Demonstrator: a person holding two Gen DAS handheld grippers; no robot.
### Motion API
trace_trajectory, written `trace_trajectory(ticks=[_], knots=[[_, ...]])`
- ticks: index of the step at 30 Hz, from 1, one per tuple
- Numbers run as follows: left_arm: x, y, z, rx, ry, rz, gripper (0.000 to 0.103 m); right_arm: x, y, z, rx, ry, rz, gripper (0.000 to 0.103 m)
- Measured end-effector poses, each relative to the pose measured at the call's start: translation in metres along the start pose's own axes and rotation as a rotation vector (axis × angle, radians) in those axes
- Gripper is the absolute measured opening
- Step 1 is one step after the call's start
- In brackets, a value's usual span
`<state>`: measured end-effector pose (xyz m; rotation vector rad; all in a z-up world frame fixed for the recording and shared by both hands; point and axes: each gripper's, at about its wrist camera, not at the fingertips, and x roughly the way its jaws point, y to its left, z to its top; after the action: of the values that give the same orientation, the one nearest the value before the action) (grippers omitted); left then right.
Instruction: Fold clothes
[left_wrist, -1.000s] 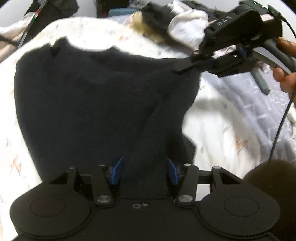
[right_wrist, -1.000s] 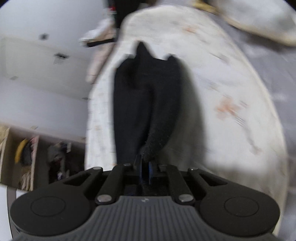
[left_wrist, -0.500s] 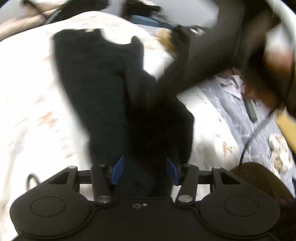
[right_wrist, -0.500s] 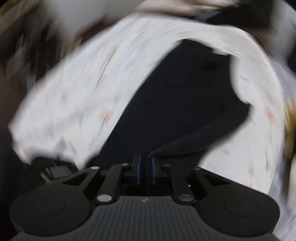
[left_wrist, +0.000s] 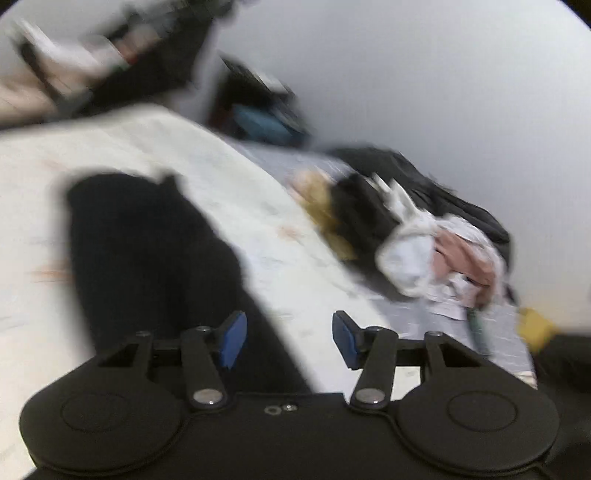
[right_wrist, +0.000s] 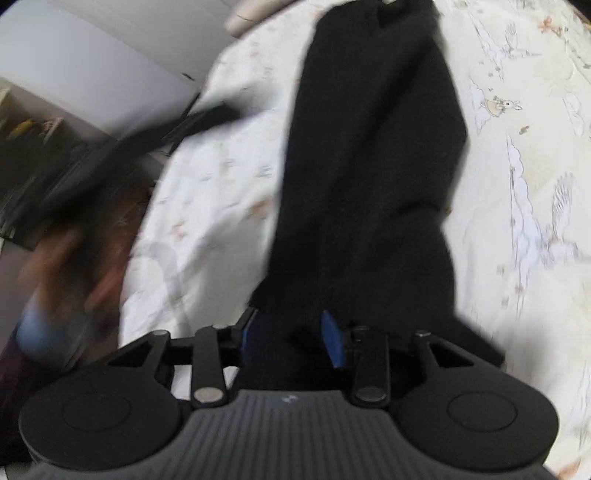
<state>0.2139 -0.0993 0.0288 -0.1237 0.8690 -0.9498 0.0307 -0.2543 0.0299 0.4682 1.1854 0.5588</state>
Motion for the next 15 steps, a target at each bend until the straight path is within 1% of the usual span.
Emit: trace_trajectory(ticks=[1,3,5,6,7,8,10,12,13,14,15], knots=[[0.023,0.005,0.008,-0.010,0.042,0.022,0.051,-0.008,0.001,-0.006,-0.014,-0.023,-0.017,0.043],[0.059,0.023,0.020,-0.052,0.099,0.088,0.051,-0.022,-0.006,-0.008,-0.004,-0.079,-0.055,0.043],[0.067,0.040,0.025,-0.068,0.104,0.200,0.051,-0.033,-0.023,-0.005,0.047,-0.138,-0.084,0.044],[0.067,0.048,0.026,-0.070,0.099,0.262,0.051,-0.036,-0.039,-0.001,0.098,-0.163,-0.107,0.045],[0.067,0.057,0.027,-0.071,0.094,0.325,0.050,-0.035,-0.053,0.003,0.141,-0.183,-0.121,0.046],[0.063,0.063,0.027,-0.066,0.087,0.368,0.050,-0.035,-0.060,0.005,0.158,-0.187,-0.120,0.046],[0.042,0.067,0.022,-0.055,0.042,0.422,0.051,-0.020,-0.077,0.010,0.216,-0.154,-0.075,0.046],[0.021,0.061,0.009,0.004,0.007,0.513,0.051,-0.003,-0.080,0.011,0.238,-0.097,-0.036,0.046],[0.012,0.058,0.003,0.019,-0.006,0.534,0.051,0.007,-0.077,0.010,0.234,-0.070,-0.026,0.046],[0.004,0.055,-0.003,0.013,-0.018,0.524,0.051,0.006,-0.077,0.015,0.227,-0.052,-0.026,0.046],[-0.005,0.050,-0.008,0.009,-0.033,0.511,0.051,0.011,-0.068,0.013,0.192,-0.006,-0.038,0.046]])
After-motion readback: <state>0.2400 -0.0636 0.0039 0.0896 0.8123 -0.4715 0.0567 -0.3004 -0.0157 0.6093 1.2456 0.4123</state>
